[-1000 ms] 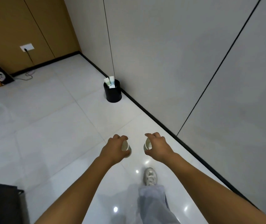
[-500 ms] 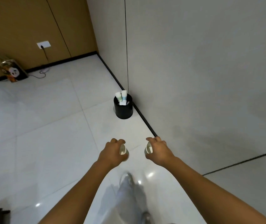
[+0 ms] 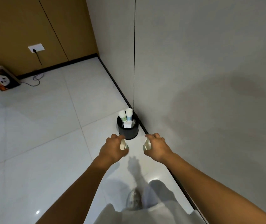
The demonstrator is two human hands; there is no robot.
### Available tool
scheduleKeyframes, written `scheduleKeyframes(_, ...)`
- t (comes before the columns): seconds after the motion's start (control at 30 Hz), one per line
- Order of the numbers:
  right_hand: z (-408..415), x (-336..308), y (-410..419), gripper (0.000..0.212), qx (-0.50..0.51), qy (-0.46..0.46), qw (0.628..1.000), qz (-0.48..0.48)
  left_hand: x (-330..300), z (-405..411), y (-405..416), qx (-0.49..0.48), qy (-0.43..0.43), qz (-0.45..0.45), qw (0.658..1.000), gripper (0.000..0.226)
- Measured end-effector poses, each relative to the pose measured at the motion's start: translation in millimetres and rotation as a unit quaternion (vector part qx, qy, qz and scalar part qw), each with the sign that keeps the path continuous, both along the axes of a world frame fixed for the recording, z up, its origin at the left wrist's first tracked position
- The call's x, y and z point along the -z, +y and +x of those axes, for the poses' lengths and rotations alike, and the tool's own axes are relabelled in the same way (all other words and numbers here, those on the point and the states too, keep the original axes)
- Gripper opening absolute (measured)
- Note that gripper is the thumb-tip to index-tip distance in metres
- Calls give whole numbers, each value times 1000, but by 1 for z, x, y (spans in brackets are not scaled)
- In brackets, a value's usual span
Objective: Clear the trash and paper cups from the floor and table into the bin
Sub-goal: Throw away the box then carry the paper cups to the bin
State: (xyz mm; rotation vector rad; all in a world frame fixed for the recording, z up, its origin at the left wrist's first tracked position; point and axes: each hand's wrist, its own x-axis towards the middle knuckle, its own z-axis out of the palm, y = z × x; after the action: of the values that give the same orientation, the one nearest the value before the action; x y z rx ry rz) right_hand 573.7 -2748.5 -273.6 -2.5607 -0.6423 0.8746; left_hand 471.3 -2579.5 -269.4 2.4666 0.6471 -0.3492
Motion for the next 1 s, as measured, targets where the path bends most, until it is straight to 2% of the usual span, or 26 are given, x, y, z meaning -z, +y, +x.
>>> scheduleKeyframes(0.53,281,50,208,70,-76,17,997,-28,51,254,193,-132,36,-19,990,50)
scheduleKeyframes(0.73,336,71,269,67,-62,47,996,-31,77,297,243,-174,43,-36,983,55)
scheduleKeyframes(1.0,376,131,326,61,9,83,996,-32,138,347,313,-148,85,-50,984,57)
